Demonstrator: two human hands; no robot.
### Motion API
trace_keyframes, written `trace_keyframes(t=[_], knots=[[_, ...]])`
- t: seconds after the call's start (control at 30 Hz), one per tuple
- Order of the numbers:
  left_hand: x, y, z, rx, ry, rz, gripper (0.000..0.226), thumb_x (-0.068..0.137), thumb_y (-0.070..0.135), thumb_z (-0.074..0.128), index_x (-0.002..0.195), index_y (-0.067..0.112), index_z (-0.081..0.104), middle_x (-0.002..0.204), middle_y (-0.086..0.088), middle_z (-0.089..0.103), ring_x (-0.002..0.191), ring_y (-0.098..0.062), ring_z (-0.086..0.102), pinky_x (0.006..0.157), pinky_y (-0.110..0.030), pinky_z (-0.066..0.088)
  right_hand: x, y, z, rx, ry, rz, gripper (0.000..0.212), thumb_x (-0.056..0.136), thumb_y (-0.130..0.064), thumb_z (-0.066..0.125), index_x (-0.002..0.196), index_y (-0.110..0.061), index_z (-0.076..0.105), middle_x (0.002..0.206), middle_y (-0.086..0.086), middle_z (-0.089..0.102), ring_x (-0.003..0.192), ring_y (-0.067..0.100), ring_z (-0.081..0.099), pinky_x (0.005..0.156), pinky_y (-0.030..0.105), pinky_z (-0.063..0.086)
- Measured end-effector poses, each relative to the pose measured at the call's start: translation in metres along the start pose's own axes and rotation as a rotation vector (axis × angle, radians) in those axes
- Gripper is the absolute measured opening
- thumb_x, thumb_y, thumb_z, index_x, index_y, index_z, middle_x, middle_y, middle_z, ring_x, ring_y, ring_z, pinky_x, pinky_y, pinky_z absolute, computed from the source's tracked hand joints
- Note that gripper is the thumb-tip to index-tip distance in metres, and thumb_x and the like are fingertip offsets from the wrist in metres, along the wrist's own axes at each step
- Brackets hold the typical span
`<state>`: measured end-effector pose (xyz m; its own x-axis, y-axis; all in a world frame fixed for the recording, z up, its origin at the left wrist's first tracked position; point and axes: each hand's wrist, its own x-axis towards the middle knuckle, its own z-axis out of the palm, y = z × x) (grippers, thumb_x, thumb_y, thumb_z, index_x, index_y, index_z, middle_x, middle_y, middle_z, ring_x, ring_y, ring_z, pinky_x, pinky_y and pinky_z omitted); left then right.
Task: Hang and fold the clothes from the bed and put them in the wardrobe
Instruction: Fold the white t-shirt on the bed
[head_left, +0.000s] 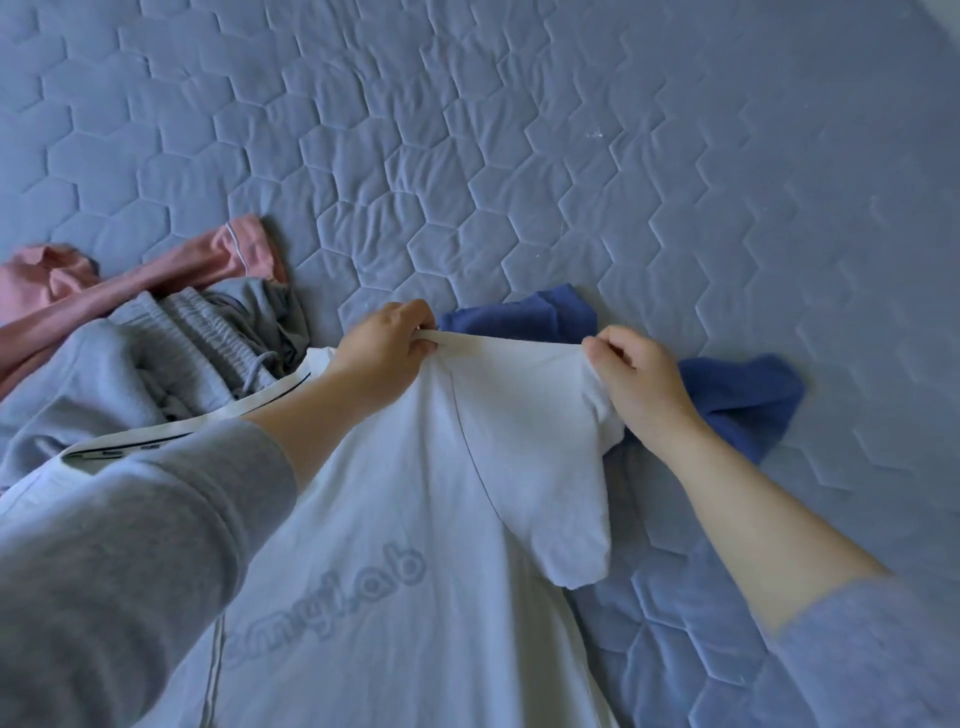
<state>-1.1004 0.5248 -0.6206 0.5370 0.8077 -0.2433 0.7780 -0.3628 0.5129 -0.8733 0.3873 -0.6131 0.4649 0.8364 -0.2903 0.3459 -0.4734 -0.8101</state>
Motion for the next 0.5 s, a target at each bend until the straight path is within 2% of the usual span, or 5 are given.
trace_keyframes(t=[0.1,0.17,0.27,0.43,0.5], knots=[[0.001,0.003,0.007,0.047,0.011,-0.042,0.01,0.095,0.019,0.051,0.102,0.013,0.055,0.106,-0.007,0.058,0.098,-0.031,0.054,0.074,-0.035,0.039,0.004,-0.003,-0.004,-0.332,-0.01,-0.189,0.032,0.091,-0.041,0.058,0.071,-0.017,0.05,0.057,-0.005,0.05,0.054,0.009,0.045,0.05,0.024,0.034],[0.001,0.003,0.008,0.082,0.023,-0.066,0.009,0.095,0.019,0.05,0.101,0.015,0.054,0.106,-0.007,0.059,0.098,-0.032,0.054,0.074,-0.037,0.04,0.009,0.0,-0.015,-0.433,-0.188,-0.066,0.041,0.078,-0.055,0.068,0.069,-0.018,0.053,0.058,-0.007,0.054,0.056,0.008,0.049,0.053,0.028,0.036],[0.001,0.003,0.009,0.106,0.045,-0.082,0.008,0.095,0.019,0.049,0.099,0.015,0.054,0.104,-0.008,0.059,0.096,-0.033,0.055,0.074,-0.039,0.041,0.017,0.006,-0.039,-0.561,-0.376,0.069,0.048,0.068,-0.051,0.08,0.057,-0.013,0.053,0.048,-0.009,0.047,0.05,0.008,0.046,0.05,0.028,0.031],[0.003,0.006,0.012,0.108,0.06,-0.13,0.011,0.097,0.019,0.047,0.102,0.012,0.055,0.102,-0.011,0.058,0.093,-0.033,0.054,0.072,-0.04,0.043,0.017,0.016,-0.047,0.124,-0.069,0.155,0.032,0.07,-0.035,0.083,0.062,-0.011,0.064,0.051,-0.006,0.054,0.046,0.006,0.048,0.042,0.015,0.034],[0.005,0.007,0.013,0.13,0.033,-0.176,0.014,0.097,0.019,0.047,0.104,0.011,0.055,0.105,-0.013,0.058,0.095,-0.035,0.055,0.074,-0.041,0.044,0.008,0.027,-0.032,0.262,-0.023,0.242,0.026,0.074,-0.03,0.081,0.065,-0.012,0.064,0.056,-0.002,0.06,0.05,0.009,0.054,0.046,0.016,0.041]])
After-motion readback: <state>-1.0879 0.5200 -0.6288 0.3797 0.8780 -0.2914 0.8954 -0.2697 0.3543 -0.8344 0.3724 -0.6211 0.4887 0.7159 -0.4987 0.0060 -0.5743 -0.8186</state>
